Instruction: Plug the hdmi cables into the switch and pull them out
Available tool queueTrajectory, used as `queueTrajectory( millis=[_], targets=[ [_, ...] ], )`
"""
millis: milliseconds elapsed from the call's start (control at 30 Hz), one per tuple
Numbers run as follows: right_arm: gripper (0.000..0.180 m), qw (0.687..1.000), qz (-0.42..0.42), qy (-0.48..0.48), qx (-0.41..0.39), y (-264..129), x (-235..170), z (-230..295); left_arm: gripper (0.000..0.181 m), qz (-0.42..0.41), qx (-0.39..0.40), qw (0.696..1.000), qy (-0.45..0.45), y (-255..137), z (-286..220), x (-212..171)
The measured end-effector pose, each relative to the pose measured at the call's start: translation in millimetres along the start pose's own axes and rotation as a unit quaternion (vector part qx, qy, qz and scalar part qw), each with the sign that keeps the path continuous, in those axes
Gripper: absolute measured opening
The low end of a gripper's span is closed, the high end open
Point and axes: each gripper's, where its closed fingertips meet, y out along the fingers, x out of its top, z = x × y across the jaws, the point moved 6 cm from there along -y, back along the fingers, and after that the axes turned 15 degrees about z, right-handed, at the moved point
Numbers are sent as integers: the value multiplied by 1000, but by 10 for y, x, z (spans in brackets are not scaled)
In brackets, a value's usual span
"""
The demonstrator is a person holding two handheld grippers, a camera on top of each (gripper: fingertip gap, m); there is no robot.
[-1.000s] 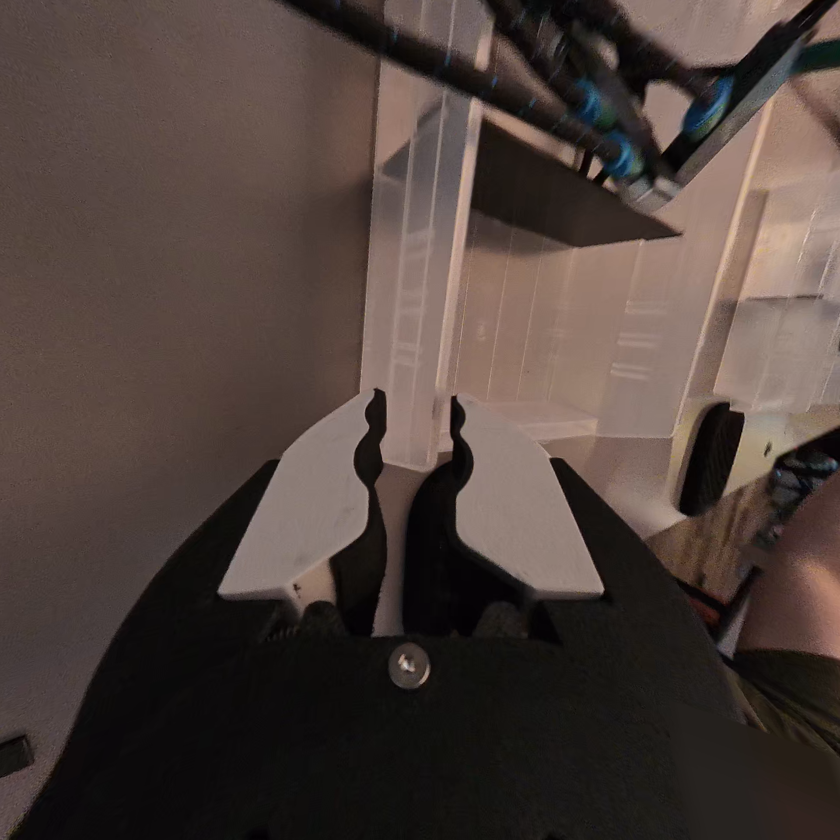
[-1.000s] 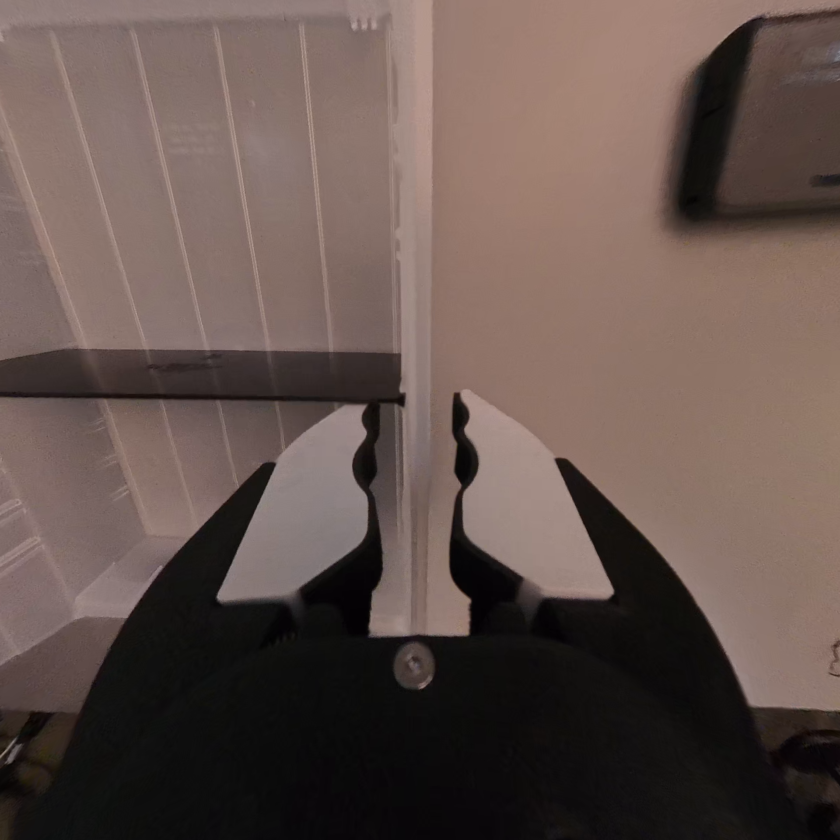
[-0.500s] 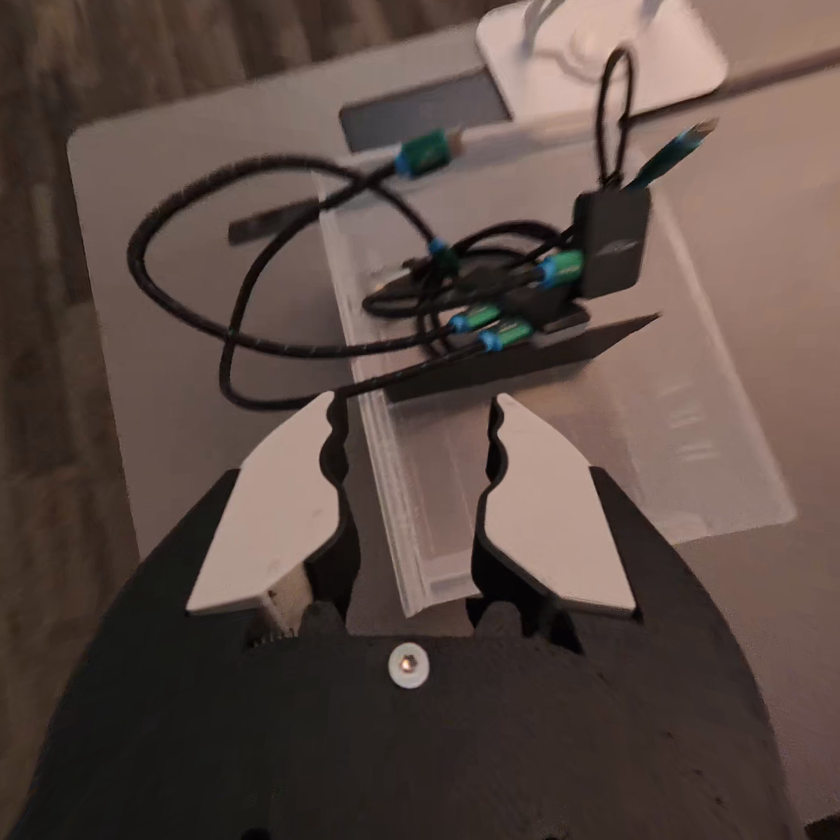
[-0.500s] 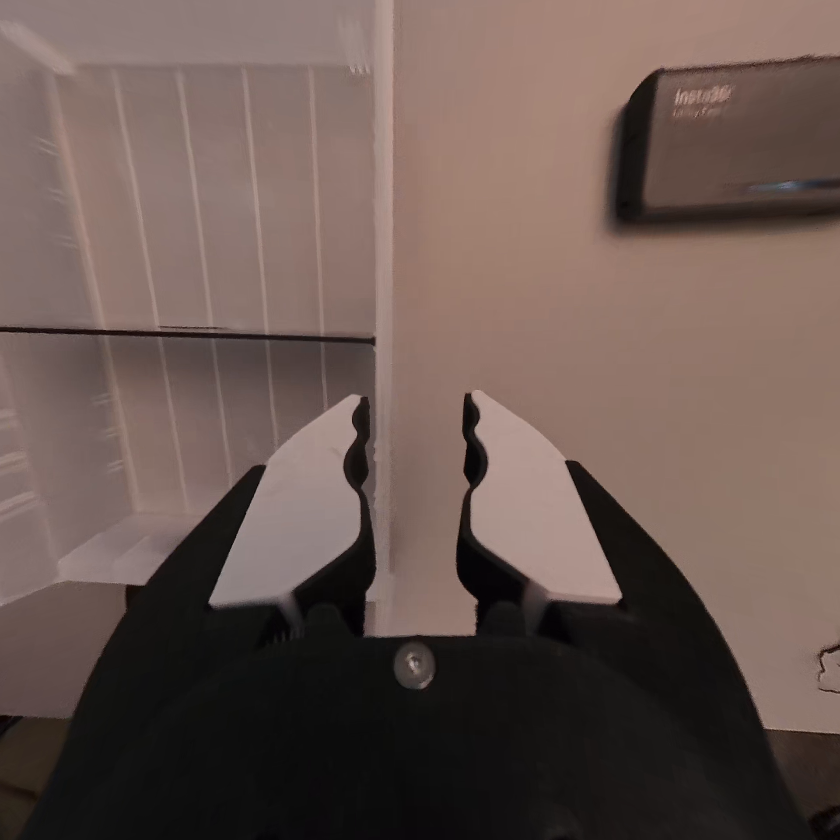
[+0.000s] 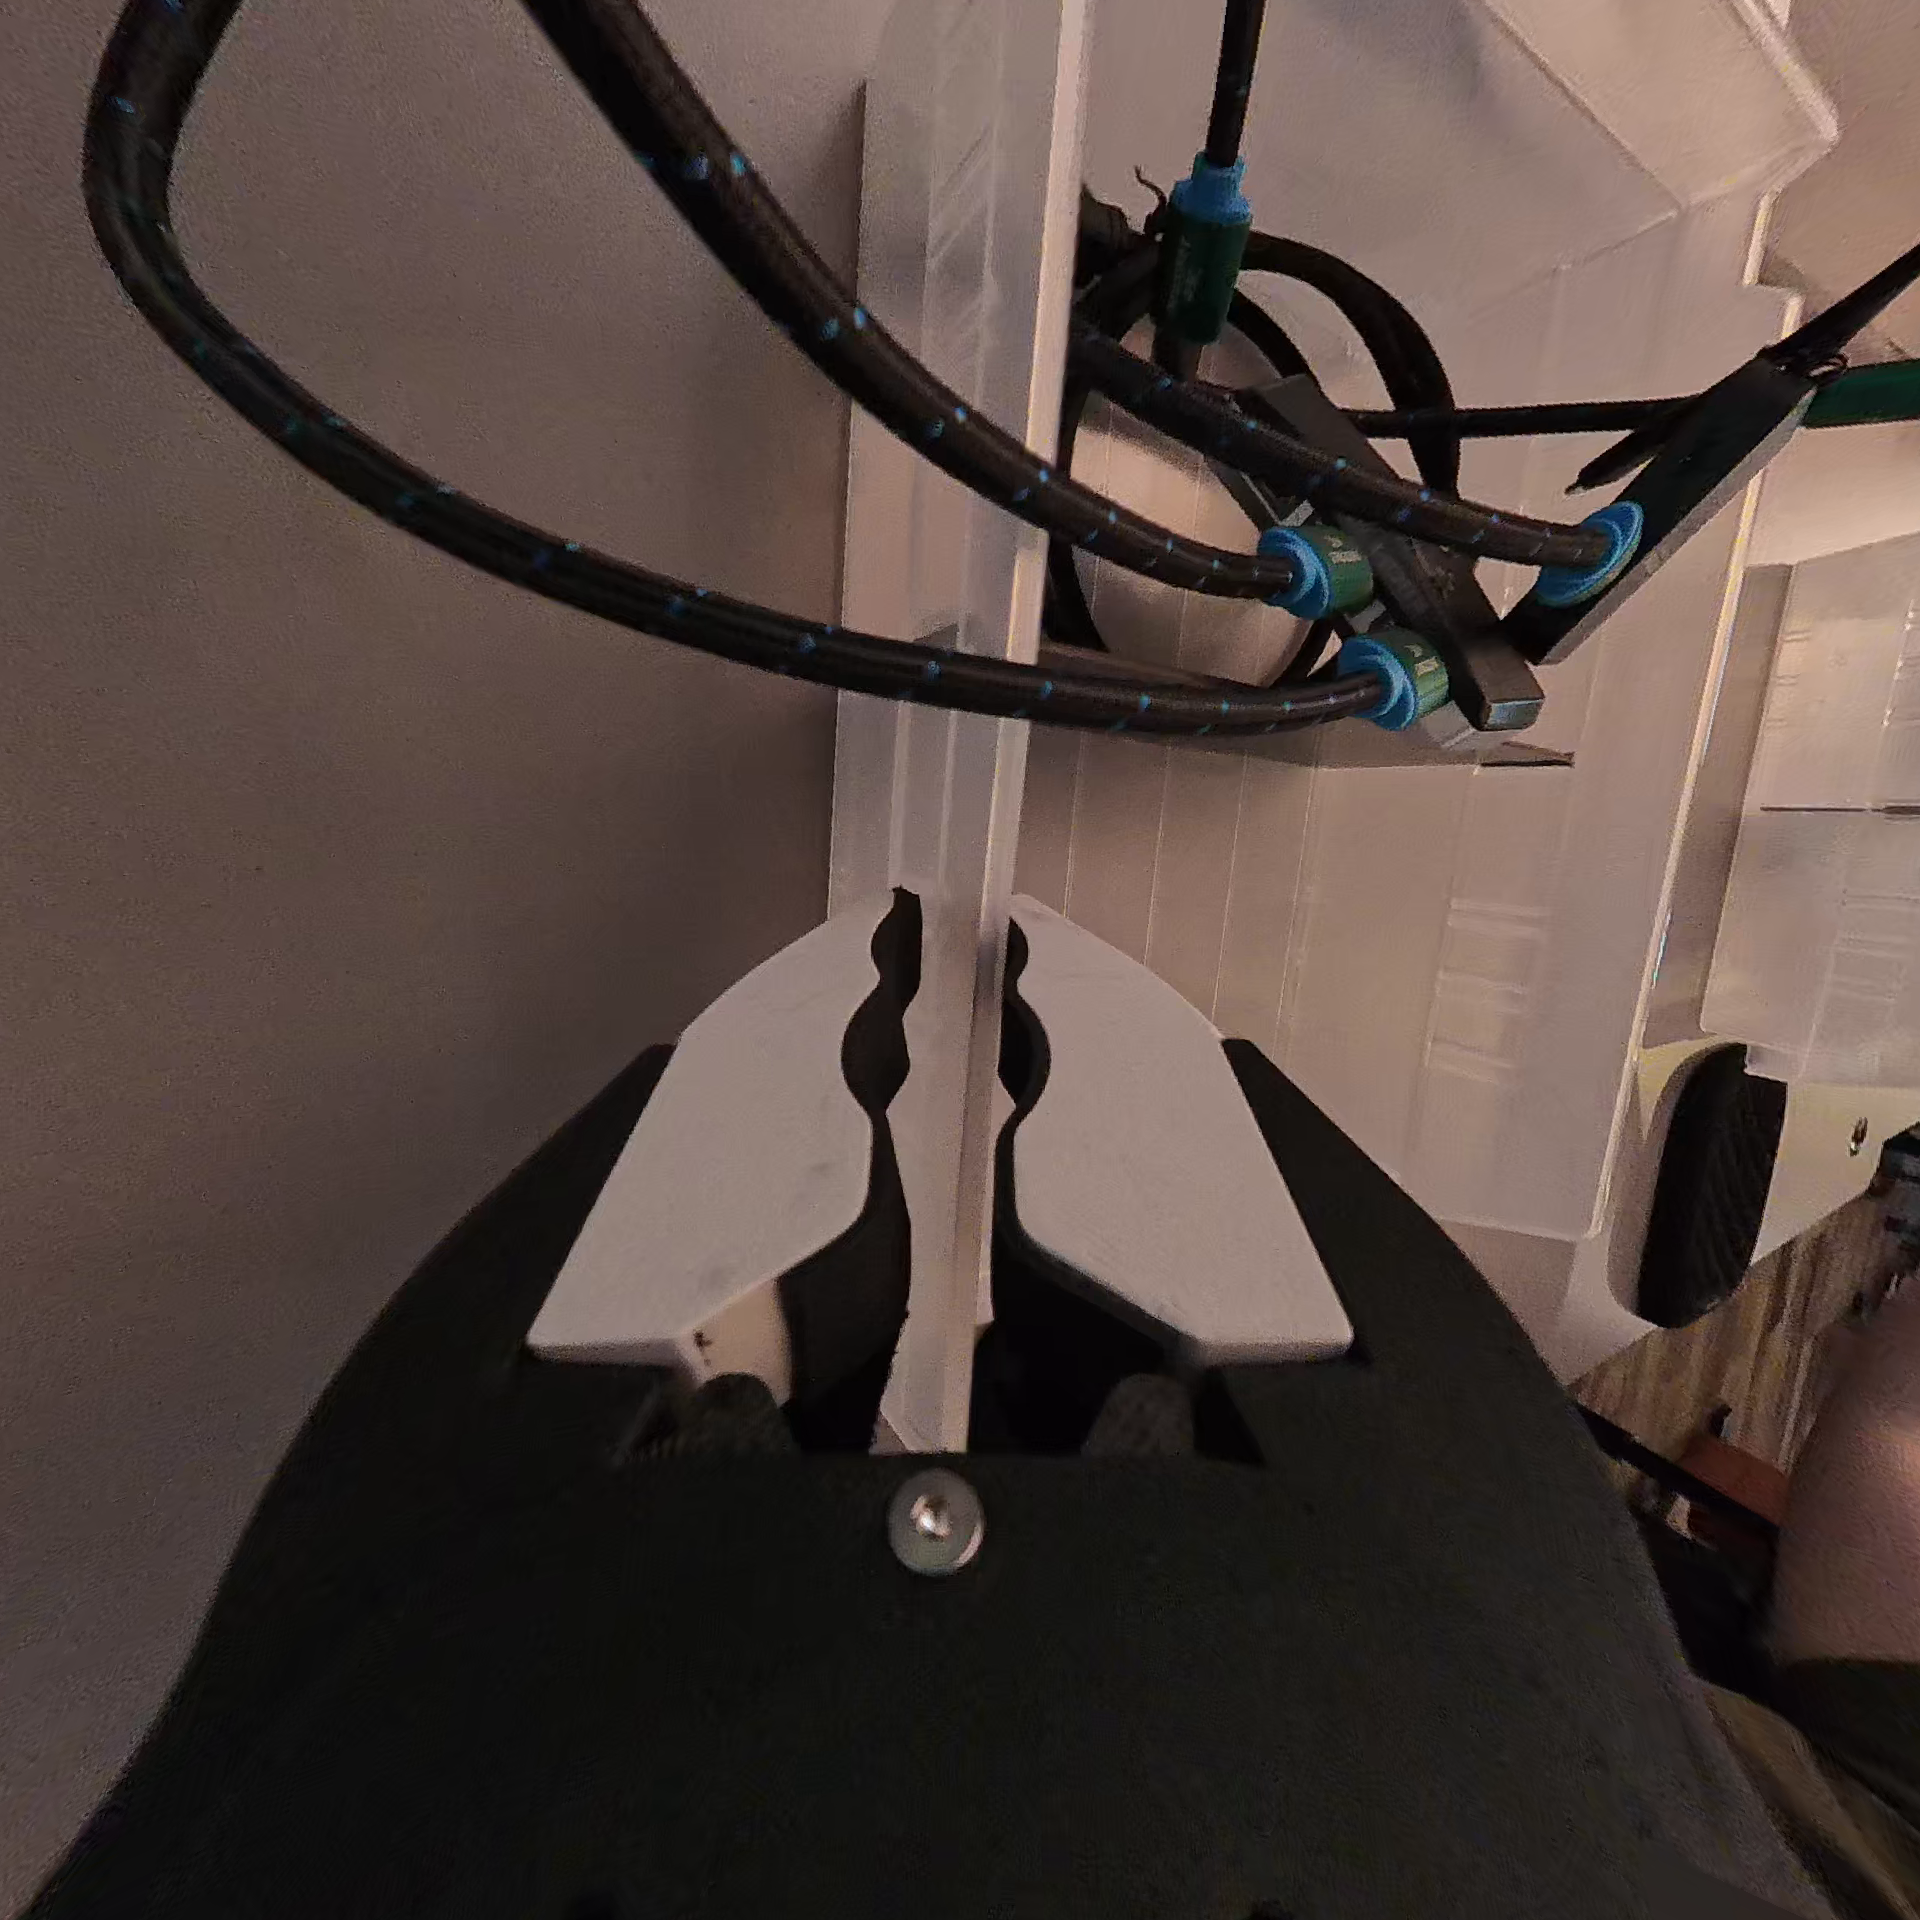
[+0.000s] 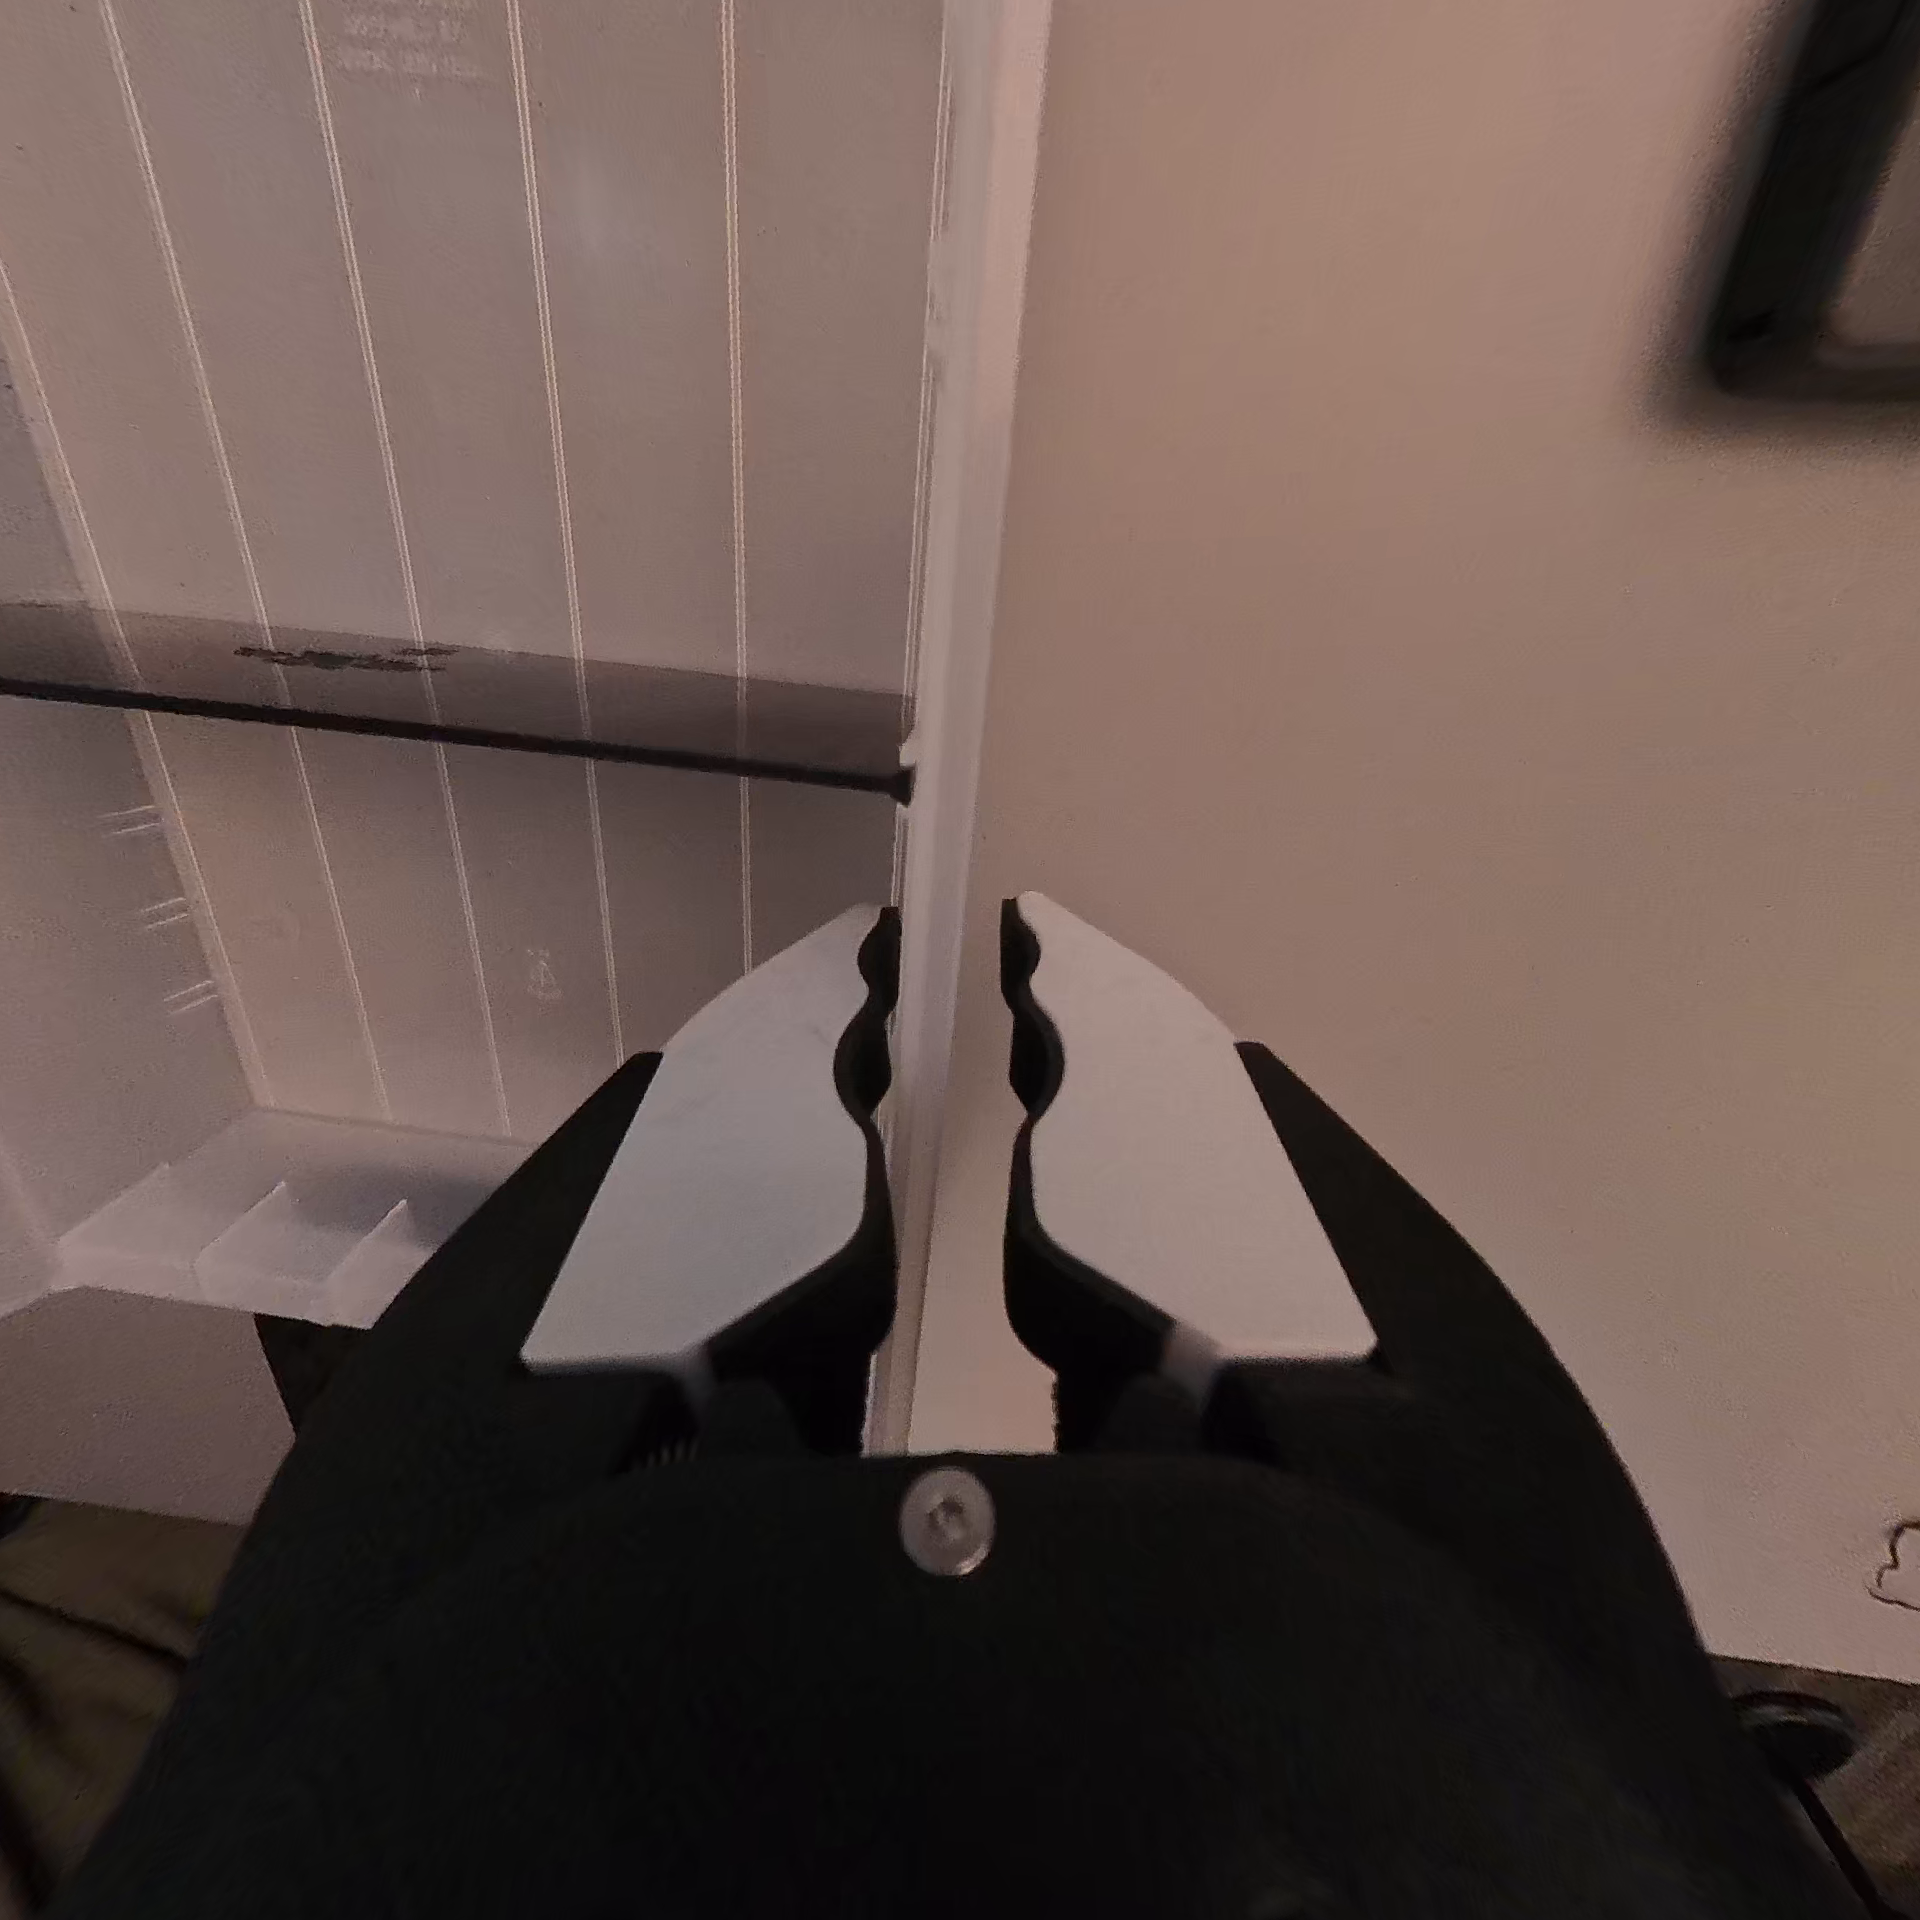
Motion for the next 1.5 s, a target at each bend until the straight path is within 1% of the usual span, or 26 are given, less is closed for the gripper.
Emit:
queueTrajectory(
  millis=[133,333,500,567,667,867,933,967,1000,1033,1100,1133,1167,1200,1233,1267,1367,1433,1500],
  targets=[
    [18,1000,1,-4,8,6,-6,-2,10,-18,31,999,-20,-88,126,-67],
    [15,1000,4,-3,24,0,-33,-6,13,-67,-7,994,-84,-245,425,-212],
    [12,999,0,5,34,3,-57,-15,13,-87,10,989,-119,-302,513,-241],
    [8,999,-2,9,39,5,-65,-7,12,-80,24,990,-116,-285,476,-233],
    [7,1000,-1,7,30,4,-62,-3,10,-67,50,993,-86,-268,442,-224],
    [7,1000,0,16,23,-20,-49,-18,14,-84,-5,993,-83,-324,464,-232],
    [17,1000,-16,25,8,-54,-54,-53,10,-129,4,990,-55,-525,390,-235],
    [21,999,-31,28,1,-91,-55,-69,13,-165,15,986,-24,-676,299,-231],
    [22,998,-48,29,-3,-146,-56,-79,11,-204,16,979,22,-832,152,-224],
    [26,997,-71,30,-11,-222,-53,-86,14,-240,11,968,75,-963,-36,-216],
    [31,991,-126,23,-36,-431,-54,-74,28,-289,8,944,156,-1096,-401,-191],
    [32,986,-159,16,-50,-560,-51,-45,37,-303,10,935,184,-1080,-549,-157],
    [33,978,-199,4,-61,-701,-43,5,51,-313,11,926,211,-1008,-684,-103],
    [34,968,-242,-10,-69,-846,-35,77,59,-318,13,917,241,-896,-806,-25],
    [34,956,-283,-29,-66,-982,-31,178,64,-307,18,911,276,-762,-907,73],
    [34,945,-319,-50,-54,-1105,-32,297,65,-281,27,910,304,-623,-979,187],
    [34,908,-406,-105,6,-1392,-34,659,63,-189,70,923,328,-231,-1012,515],
    [34,897,-419,-135,39,-1479,-19,822,61,-144,85,930,328,-60,-994,652],
    [35,900,-408,-148,33,-1511,3,867,59,-102,47,940,323,77,-1014,722]
  ],
)
